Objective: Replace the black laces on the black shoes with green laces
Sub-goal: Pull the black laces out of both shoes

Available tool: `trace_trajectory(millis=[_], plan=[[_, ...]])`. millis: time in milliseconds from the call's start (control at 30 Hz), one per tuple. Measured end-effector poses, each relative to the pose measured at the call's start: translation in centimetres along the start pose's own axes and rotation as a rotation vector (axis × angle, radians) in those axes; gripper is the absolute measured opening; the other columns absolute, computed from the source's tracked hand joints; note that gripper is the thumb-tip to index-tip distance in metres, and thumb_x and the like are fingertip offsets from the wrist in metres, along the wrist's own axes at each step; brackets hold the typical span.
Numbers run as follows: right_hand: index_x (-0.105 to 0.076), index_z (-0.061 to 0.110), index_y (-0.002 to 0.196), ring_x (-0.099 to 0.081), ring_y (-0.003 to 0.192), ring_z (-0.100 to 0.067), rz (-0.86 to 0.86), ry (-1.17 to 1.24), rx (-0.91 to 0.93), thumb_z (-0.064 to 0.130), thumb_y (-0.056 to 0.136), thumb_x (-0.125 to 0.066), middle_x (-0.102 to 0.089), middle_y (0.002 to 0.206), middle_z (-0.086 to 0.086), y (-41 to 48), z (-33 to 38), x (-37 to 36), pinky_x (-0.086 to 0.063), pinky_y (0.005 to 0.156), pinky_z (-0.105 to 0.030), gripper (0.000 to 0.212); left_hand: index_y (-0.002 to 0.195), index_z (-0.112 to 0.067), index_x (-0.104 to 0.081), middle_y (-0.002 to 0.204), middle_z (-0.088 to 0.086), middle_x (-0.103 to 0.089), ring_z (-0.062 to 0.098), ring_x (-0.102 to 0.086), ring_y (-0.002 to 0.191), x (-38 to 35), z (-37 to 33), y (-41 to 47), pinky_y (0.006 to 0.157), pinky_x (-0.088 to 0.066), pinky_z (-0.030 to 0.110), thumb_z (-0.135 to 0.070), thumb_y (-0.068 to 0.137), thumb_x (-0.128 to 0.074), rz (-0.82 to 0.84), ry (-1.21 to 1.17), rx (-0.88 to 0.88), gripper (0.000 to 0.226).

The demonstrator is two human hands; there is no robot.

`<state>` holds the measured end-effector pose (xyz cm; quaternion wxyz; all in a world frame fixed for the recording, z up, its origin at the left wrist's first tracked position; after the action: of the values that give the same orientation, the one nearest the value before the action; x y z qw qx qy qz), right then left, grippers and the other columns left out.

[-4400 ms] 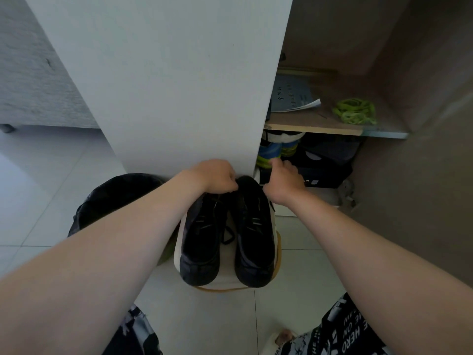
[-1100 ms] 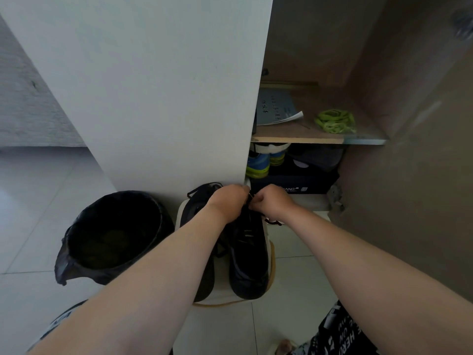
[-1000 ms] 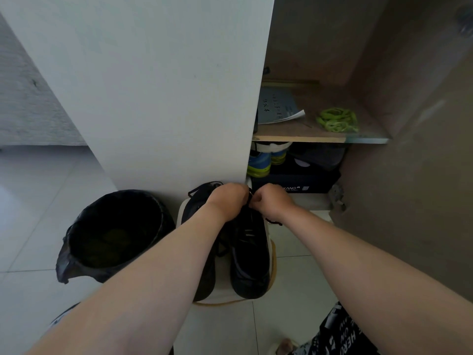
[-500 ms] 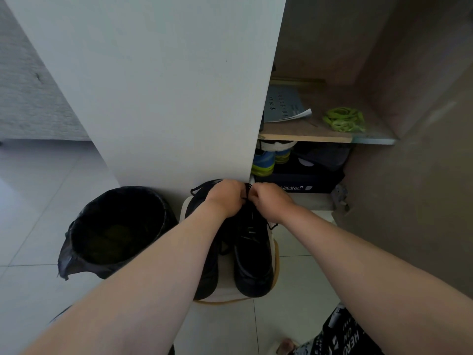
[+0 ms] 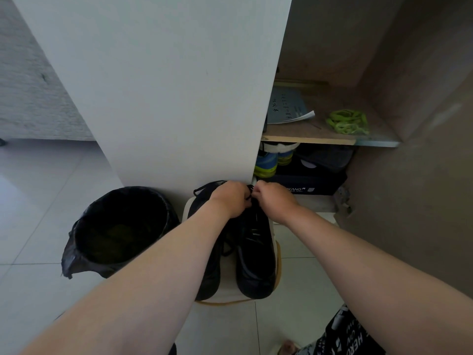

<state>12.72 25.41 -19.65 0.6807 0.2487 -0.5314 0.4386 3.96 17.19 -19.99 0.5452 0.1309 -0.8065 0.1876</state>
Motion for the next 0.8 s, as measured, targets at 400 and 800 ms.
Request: trace_trajectory(millis=[400, 800], plan=[[-0.050, 0.021, 0.102, -0.058, 0.089, -0.029, -0.049, 0.044, -0.045, 0.021, 0.102, -0.046, -0.061, 0.098, -0.004, 0.3, -0.1, 1.1, -0.038, 0.066, -0.035, 0.004, 0.096, -0.019, -0.060, 0.102, 0.003, -0.067, 0.023, -0.060, 0.097, -0.4, 0.7, 0.2, 0.081, -0.047, 0.031, -0.032, 0.081, -0.073, 0.030, -0.094, 0.040, 0.024], [-0.078, 0.019, 0.099, -0.067, 0.097, -0.019, 0.116, 0.200, -0.124, 0.026, 0.088, -0.075, -0.073, 0.099, 0.001, 0.4, -2.2, -0.6, -0.053, 0.083, -0.031, 0.014, 0.094, -0.024, -0.061, 0.077, 0.001, -0.074, 0.009, -0.065, 0.063, -0.1, 2.1, 0.3, 0.066, -0.047, 0.026, -0.019, 0.098, -0.045, 0.005, -0.544, 0.192, 0.017]])
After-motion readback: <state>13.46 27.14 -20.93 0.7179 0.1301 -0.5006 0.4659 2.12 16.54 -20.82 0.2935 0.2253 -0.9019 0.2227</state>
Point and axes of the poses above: each hand's wrist, its own y-axis towards the middle knuckle, its own x-axis out of the back of the hand, z = x × y, the point moved 5 cm from there along y, towards the middle knuckle
